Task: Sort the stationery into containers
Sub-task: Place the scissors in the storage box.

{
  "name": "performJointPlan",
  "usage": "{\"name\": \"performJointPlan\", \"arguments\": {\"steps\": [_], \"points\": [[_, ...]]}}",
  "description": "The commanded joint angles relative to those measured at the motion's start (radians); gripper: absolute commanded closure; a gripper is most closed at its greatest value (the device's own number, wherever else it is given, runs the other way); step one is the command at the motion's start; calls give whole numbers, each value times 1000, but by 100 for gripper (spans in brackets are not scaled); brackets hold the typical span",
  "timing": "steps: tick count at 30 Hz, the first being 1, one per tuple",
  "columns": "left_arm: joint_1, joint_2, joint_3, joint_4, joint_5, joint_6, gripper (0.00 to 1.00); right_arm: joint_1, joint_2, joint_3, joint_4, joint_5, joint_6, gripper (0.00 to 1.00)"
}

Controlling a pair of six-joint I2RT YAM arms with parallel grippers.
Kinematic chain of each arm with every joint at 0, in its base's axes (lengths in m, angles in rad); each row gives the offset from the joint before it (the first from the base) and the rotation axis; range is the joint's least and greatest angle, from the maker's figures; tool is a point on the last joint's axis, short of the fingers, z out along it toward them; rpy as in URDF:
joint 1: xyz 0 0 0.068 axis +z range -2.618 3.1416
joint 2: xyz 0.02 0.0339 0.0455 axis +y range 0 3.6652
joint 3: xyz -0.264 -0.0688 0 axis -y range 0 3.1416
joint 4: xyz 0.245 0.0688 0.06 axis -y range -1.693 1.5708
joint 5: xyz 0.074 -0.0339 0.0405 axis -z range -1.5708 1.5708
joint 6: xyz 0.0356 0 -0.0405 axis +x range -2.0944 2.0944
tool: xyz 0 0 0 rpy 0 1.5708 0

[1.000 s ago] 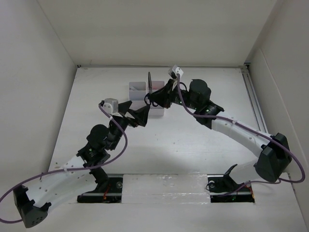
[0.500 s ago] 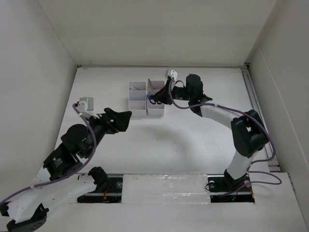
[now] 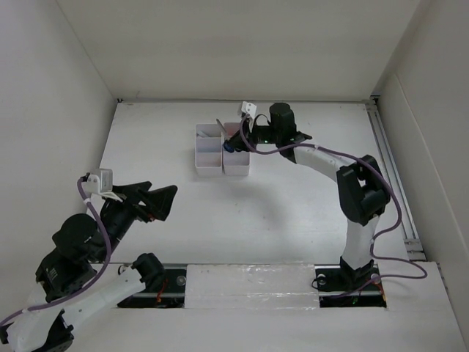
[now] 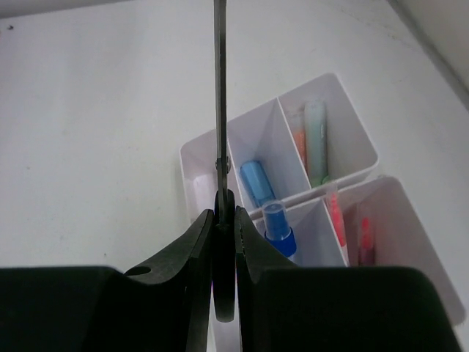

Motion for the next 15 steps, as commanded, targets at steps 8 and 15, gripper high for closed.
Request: {"name": "performJointPlan", "arguments": {"steps": [8, 15], "points": [[-1, -32, -42, 34, -14, 21, 0, -12, 77, 38, -44, 13, -45, 100], [-1, -23, -42, 43, 28, 53, 0, -22, 88, 38, -44, 1, -45, 100]]}}
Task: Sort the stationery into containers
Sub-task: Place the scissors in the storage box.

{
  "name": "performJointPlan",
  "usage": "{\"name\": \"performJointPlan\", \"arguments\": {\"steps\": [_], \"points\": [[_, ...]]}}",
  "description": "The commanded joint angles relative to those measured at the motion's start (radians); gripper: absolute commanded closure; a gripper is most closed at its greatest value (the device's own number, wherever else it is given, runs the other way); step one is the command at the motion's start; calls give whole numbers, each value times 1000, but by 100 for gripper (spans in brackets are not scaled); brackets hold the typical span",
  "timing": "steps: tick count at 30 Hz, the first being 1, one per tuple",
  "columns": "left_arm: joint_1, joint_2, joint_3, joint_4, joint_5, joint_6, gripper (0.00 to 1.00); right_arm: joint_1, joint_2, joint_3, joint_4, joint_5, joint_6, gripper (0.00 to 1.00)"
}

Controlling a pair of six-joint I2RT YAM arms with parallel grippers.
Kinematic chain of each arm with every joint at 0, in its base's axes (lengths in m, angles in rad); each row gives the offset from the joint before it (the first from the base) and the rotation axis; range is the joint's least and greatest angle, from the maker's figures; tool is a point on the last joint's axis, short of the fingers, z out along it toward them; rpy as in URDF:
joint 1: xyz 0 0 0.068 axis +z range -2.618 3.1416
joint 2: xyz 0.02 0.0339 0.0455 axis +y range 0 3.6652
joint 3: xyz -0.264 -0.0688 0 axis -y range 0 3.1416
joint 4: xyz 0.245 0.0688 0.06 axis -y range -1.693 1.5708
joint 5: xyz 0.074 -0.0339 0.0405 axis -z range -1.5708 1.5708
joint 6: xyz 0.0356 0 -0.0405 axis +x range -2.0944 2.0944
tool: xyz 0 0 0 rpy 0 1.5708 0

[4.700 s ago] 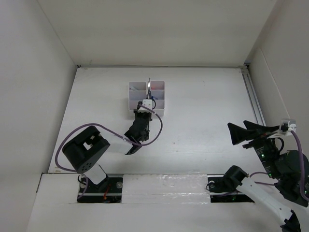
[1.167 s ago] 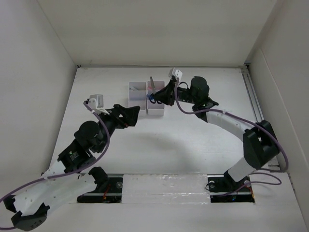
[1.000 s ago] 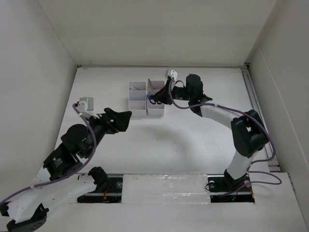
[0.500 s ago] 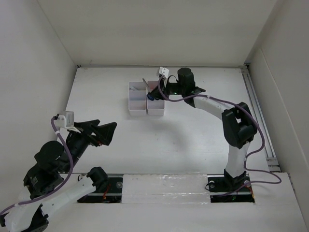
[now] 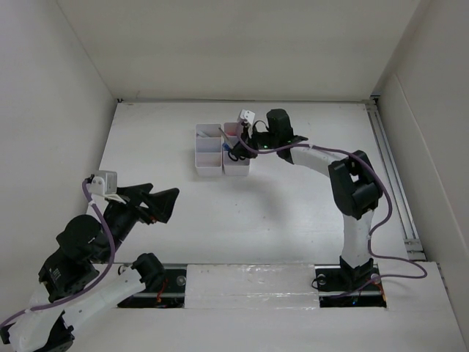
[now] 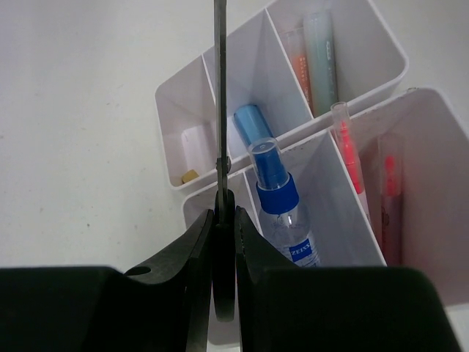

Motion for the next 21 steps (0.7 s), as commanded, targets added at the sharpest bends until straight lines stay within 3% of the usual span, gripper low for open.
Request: {"name": "performJointPlan", "arguments": {"steps": [1, 3, 17, 21], "points": [[-1, 7, -4, 43, 23, 33, 0, -6, -9, 36, 35, -22, -27, 100], [-1, 7, -4, 43, 32, 33, 0, -6, -9, 26, 35, -2, -27, 100], [-1, 17, 53, -14, 41, 33, 0, 25, -58, -13, 35, 60, -37, 65], [-1, 27, 53, -14, 50, 33, 0, 45, -104, -42, 46, 72, -24, 64]]}}
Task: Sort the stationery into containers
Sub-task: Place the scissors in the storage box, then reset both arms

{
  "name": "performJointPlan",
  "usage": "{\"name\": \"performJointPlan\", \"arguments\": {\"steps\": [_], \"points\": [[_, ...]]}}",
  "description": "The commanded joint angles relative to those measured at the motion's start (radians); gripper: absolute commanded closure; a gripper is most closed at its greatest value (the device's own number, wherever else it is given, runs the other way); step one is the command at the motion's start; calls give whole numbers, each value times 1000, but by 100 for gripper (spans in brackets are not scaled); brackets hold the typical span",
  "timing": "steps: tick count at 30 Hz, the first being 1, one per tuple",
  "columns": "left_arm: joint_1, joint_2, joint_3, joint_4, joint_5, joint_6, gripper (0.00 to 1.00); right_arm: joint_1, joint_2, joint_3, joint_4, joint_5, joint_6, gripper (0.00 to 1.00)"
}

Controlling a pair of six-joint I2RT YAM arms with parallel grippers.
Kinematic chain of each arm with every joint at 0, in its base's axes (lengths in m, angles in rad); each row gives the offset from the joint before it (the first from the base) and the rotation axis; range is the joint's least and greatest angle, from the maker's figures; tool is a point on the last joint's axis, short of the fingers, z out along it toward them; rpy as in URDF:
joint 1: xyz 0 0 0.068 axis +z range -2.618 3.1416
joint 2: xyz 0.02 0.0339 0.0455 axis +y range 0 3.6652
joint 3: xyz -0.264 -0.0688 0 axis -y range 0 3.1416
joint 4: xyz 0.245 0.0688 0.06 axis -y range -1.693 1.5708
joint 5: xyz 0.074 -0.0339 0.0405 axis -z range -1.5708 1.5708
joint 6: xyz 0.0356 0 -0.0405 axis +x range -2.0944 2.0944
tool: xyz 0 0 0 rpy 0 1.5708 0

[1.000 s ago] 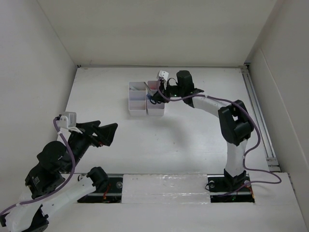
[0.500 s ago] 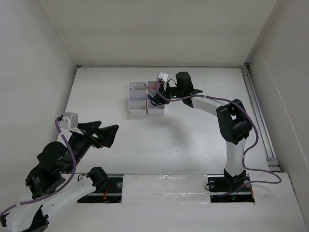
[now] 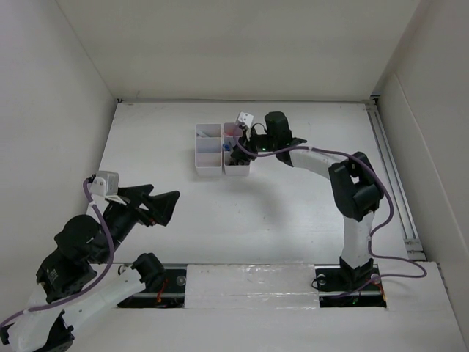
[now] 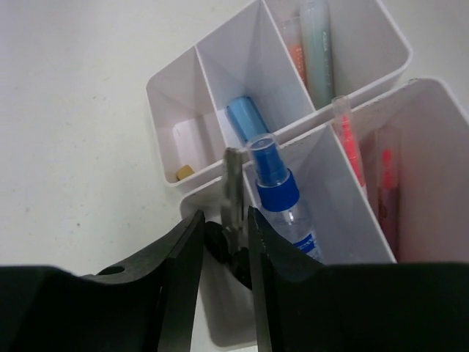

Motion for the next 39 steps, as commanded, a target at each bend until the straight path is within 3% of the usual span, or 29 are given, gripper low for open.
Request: {"name": "performJointPlan", "arguments": {"steps": [1, 3, 4, 5, 6, 11, 15, 19, 20, 25, 31, 39], "points": [[-1, 23, 31, 14, 14, 9, 0, 25, -109, -33, 57, 2, -2, 64], [-1, 23, 31, 14, 14, 9, 0, 45, -157, -80, 104, 2, 21, 64], [-1, 23, 31, 14, 14, 9, 0, 45, -208, -95, 118, 2, 36, 59], [-1, 23, 31, 14, 14, 9, 0, 54, -235, -111, 147, 13, 45, 45], [-1, 23, 31, 14, 14, 9, 0, 63, -261, -138, 156, 13, 45, 2], [-1, 23, 21, 25, -49, 0, 0, 104, -466, -207, 156, 123, 85, 0], [-1, 33, -21, 60, -137, -18, 0, 158, -613, -255, 143, 397, 159, 0], [-1, 43, -45, 115, -260, -31, 0, 203, -726, -218, -41, 889, 349, 0], [-1, 52, -45, 115, -282, -20, 0, 203, -746, -197, -89, 939, 389, 0], [-1, 52, -22, 128, -433, -9, 0, 253, -960, -229, -312, 1126, 509, 0], [-1, 12, 22, 100, -521, -34, 0, 266, -1215, -232, -547, 1286, 555, 0], [-1, -111, -56, 140, -584, -77, 0, 275, -1410, -209, -753, 1277, 650, 0]]}}
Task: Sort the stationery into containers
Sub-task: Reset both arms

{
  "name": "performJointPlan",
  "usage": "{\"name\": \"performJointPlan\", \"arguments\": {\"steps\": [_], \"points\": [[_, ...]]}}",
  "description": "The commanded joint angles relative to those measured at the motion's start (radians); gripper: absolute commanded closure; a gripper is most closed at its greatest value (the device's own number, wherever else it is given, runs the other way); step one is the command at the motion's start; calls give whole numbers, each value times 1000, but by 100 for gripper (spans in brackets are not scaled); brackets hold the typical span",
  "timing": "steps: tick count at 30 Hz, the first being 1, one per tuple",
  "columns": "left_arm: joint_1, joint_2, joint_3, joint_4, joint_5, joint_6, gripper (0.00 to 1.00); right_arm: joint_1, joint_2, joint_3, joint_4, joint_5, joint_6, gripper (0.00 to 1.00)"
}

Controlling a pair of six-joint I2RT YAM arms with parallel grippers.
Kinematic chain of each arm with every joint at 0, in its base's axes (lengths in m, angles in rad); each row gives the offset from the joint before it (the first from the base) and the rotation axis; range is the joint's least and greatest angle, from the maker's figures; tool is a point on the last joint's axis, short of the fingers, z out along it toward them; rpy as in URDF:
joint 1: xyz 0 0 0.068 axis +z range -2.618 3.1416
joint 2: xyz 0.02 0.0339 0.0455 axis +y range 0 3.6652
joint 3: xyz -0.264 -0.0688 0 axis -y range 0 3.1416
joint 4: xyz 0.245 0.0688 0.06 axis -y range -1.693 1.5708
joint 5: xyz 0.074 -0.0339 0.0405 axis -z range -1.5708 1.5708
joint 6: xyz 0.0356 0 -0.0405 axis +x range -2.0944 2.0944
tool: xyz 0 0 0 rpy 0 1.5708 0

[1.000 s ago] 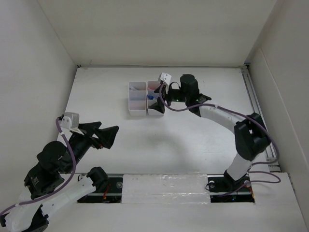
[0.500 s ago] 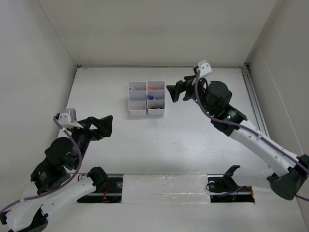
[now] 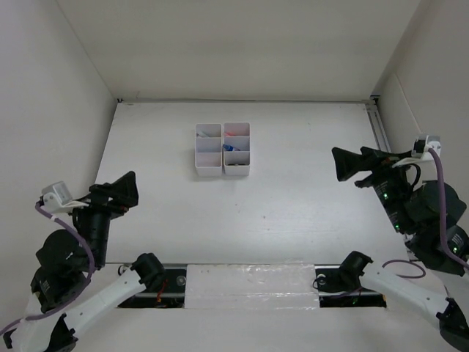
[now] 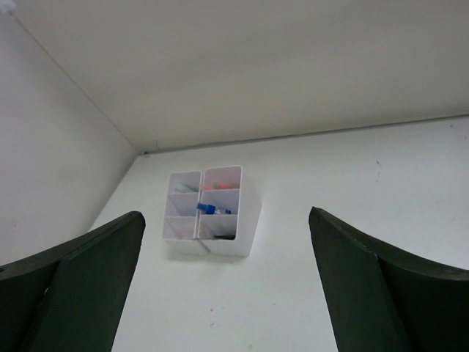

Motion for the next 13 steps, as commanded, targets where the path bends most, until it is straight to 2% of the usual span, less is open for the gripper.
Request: {"name": "performJointPlan", "arguments": {"steps": [1, 13], "points": [[-1, -38, -42, 47, -71, -28, 0, 12, -13, 26, -161, 21, 43, 0], [-1, -36, -61, 58, -97, -28, 0, 12, -74, 47, -195, 62, 32, 0]]}}
